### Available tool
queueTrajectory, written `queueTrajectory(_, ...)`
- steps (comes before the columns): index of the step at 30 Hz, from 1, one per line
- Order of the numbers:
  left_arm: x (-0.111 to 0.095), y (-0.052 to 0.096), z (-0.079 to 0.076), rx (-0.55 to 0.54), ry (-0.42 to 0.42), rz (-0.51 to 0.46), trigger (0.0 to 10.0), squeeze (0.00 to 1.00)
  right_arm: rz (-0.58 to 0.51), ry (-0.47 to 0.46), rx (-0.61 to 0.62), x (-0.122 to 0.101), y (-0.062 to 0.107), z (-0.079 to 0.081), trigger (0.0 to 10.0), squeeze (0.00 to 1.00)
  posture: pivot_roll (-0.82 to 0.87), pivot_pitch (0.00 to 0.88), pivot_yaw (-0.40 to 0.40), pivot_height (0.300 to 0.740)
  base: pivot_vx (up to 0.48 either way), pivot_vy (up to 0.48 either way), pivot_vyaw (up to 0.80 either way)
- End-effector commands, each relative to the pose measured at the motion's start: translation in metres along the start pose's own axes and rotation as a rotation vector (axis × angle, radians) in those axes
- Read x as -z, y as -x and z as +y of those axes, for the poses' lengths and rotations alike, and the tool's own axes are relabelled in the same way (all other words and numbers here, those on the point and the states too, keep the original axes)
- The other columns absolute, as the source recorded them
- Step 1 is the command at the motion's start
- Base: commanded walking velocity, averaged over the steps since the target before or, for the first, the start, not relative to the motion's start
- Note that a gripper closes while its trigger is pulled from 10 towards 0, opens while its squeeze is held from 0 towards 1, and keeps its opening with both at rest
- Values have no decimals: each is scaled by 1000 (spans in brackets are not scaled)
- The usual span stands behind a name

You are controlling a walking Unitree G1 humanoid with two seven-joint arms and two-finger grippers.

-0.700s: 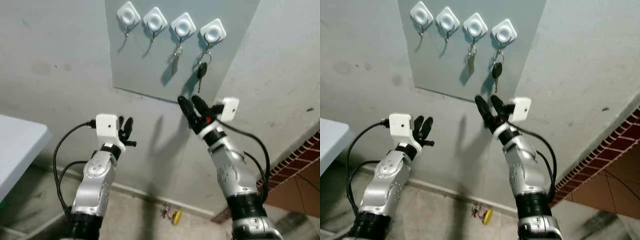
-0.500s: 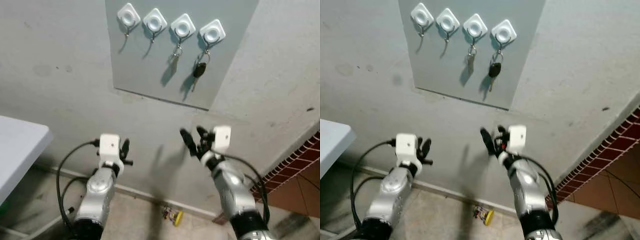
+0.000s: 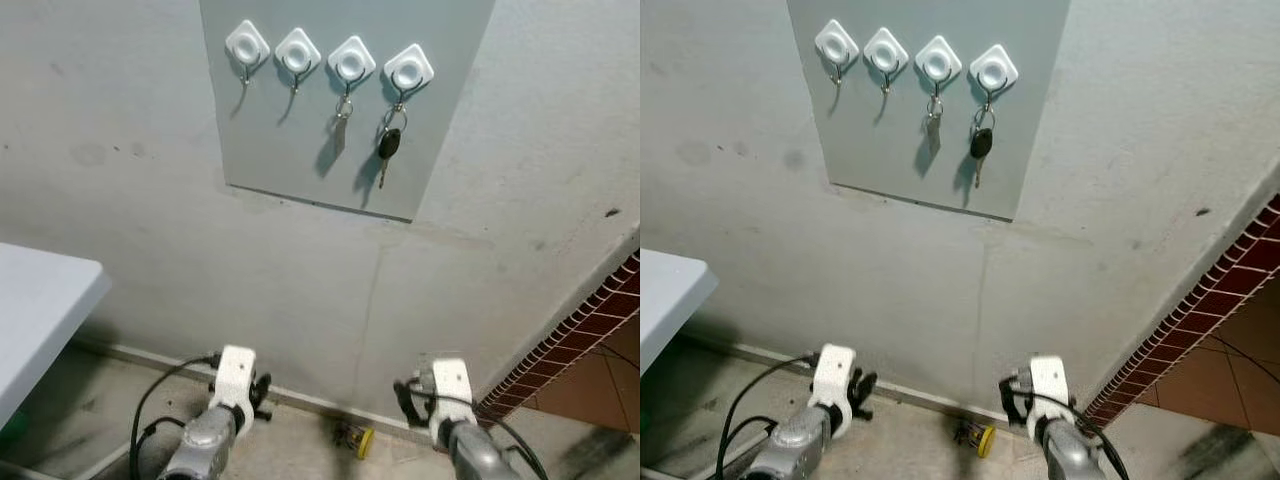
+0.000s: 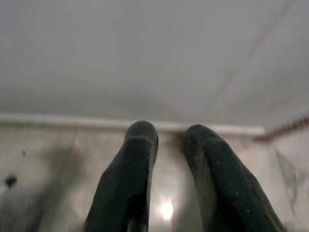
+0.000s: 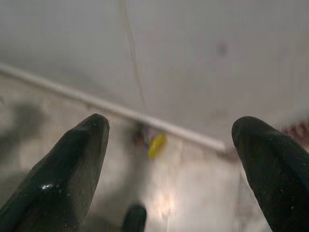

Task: Hang keys on a hook

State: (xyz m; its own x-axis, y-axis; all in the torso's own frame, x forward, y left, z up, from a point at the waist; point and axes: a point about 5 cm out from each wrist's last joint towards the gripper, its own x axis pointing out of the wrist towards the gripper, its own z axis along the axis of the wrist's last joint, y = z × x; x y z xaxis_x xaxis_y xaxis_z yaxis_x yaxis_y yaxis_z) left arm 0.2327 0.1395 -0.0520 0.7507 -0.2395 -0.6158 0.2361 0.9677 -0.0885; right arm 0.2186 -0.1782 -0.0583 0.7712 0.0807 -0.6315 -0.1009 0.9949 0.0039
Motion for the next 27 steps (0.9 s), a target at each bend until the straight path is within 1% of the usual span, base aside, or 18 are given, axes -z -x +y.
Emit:
queueTrajectory(1,15,4,3,-17,15,62,10000,0,75,-2,27,18,6,-5,10000,1000,-71,0,-12,740,0,0,0)
queueTrajectory(2,28,9,4,-33,31,103,10000,0,140,-36,45,36,14,-8,10000,1000,-72,0,-13,740,0,0,0)
queueTrajectory(4,34,12,5,-42,36,123,10000,0,166,-68,48,45,18,-8,10000,1000,-74,0,-13,740,0,0,0)
queueTrajectory(5,46,18,7,-56,51,160,10000,0,226,-97,56,61,26,-9,10000,1000,-75,0,-16,740,0,0,0)
queueTrajectory(6,52,21,8,-60,52,179,10000,0,250,-110,59,68,30,-9,10000,1000,-74,0,-16,740,0,0,0)
queueTrajectory(10,69,30,12,-73,53,227,10000,0,302,-168,84,86,40,-10,10000,1000,-74,0,-21,740,0,0,0)
queueTrajectory(11,73,33,13,-78,58,237,10000,0,302,-183,81,87,41,-10,10000,298,-73,0,-21,740,0,0,0)
queueTrajectory(12,75,34,14,-80,62,244,10000,0,302,-193,79,88,41,-9,10000,298,-73,0,-22,740,0,0,0)
queueTrajectory(13,80,37,16,-87,62,259,10000,0,298,-201,65,88,41,-8,10000,0,-73,0,-22,740,0,0,0)
queueTrajectory(17,85,41,17,-99,61,275,10000,0,301,-181,56,87,41,-8,10000,0,-65,0,-28,740,0,0,0)
queueTrajectory(19,84,40,18,-104,70,271,10000,0,305,-179,55,87,41,-8,10000,0,-57,0,-30,740,0,0,513)
queueTrajectory(24,77,36,17,-122,100,239,10000,0,333,-134,46,88,40,-7,10000,0,-45,0,-38,740,0,0,715)
queueTrajectory(27,75,35,17,-123,102,233,10000,0,334,-119,40,88,40,-7,10000,0,-44,0,-41,740,0,0,715)
